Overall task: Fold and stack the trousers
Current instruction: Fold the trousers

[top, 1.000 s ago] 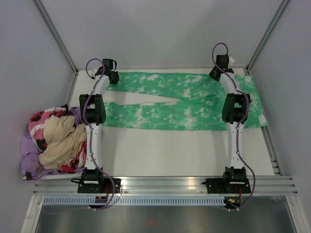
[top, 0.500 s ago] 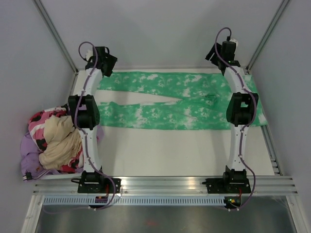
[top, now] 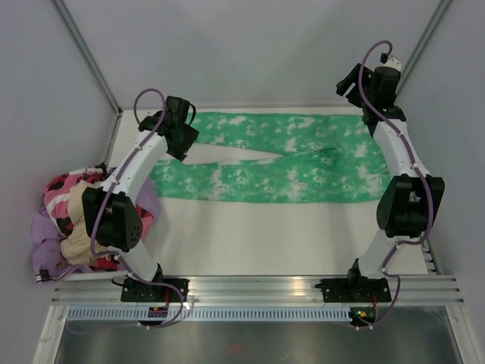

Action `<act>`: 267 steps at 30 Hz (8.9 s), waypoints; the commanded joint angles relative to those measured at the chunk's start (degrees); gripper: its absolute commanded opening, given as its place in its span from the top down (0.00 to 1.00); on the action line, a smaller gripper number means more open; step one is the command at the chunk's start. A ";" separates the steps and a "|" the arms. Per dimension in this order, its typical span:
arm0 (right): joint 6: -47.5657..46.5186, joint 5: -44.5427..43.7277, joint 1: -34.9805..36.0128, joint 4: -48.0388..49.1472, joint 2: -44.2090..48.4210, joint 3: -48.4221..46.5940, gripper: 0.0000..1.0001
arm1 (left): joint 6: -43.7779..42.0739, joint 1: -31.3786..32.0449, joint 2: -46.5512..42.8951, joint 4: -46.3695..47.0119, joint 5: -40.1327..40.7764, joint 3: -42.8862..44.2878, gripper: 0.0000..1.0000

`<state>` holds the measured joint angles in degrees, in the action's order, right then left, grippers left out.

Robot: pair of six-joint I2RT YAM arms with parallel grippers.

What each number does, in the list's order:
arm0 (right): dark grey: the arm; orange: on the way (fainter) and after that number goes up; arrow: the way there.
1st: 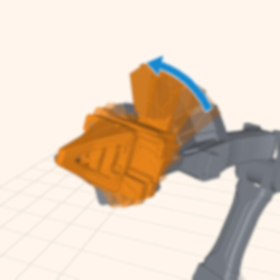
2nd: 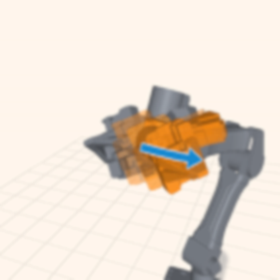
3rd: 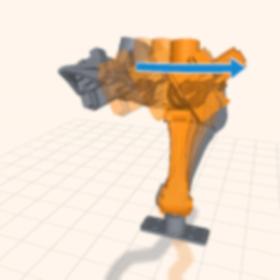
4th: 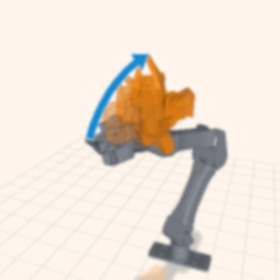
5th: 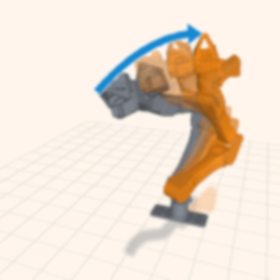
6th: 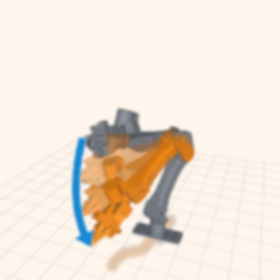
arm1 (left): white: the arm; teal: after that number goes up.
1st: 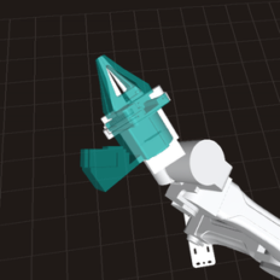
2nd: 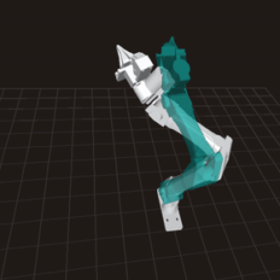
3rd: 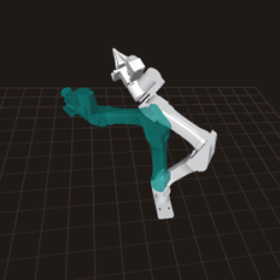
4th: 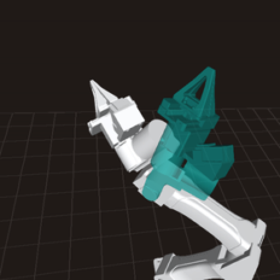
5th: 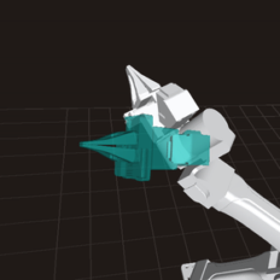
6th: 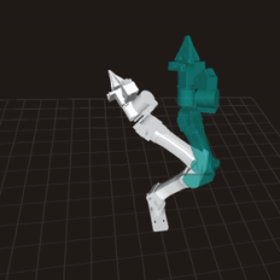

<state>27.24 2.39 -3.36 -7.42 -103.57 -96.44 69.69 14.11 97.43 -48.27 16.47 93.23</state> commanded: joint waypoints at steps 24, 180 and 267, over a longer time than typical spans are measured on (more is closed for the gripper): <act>4.04 2.09 -2.71 -0.49 8.56 17.26 0.18 | 1.14 11.38 -3.91 -37.41 21.50 -15.00 0.09; 13.01 3.76 -5.61 -7.61 17.53 31.31 0.17 | 30.69 8.22 -11.81 -2.12 21.93 -39.22 0.29; 18.29 -14.25 -22.57 -16.24 25.26 46.78 0.17 | -11.86 -20.00 -8.31 29.38 18.86 -40.14 0.98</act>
<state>45.21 -7.51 -24.77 -28.16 -80.18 -51.22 66.61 1.63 91.85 -22.59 21.43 51.90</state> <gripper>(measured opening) 0.830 0.027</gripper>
